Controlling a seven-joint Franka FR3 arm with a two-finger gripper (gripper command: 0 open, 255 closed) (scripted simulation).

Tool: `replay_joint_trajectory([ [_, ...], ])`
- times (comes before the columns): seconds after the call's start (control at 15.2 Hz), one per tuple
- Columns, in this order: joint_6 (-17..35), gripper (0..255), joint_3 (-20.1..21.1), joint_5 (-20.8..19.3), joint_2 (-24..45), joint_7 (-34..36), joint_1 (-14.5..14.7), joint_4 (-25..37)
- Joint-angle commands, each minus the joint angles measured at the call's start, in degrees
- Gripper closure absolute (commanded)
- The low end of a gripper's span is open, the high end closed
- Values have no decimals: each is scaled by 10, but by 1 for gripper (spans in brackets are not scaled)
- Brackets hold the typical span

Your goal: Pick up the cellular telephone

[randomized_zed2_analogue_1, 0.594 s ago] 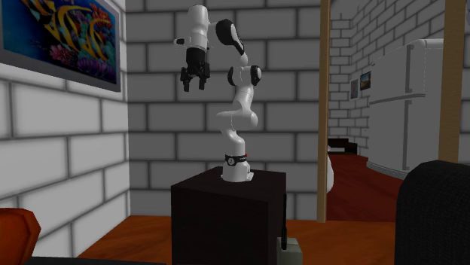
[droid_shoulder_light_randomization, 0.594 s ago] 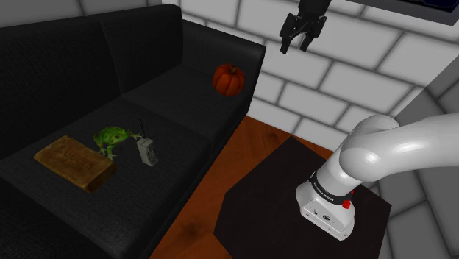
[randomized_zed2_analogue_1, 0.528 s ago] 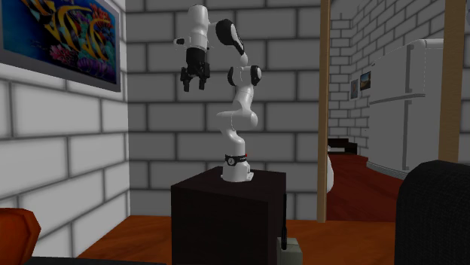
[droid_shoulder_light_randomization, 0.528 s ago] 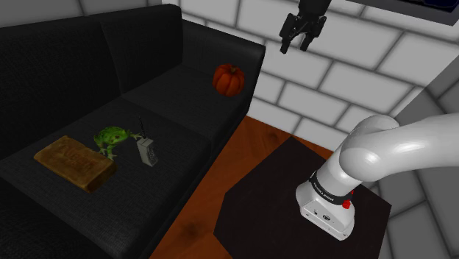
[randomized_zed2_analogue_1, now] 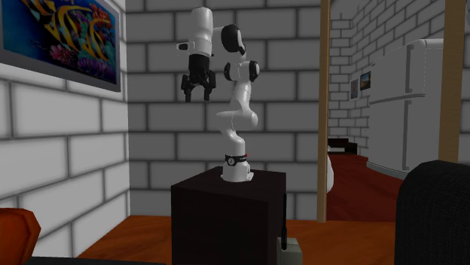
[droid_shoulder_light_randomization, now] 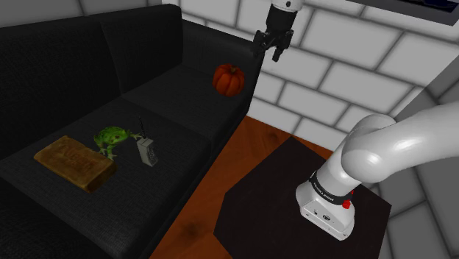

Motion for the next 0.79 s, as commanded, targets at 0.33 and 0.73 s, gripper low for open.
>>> replay_joint_trajectory([
  [0.33,99,0,38,10,100,13,30,1],
  [0.73,171,0,70,7,201,28,53,27],
])
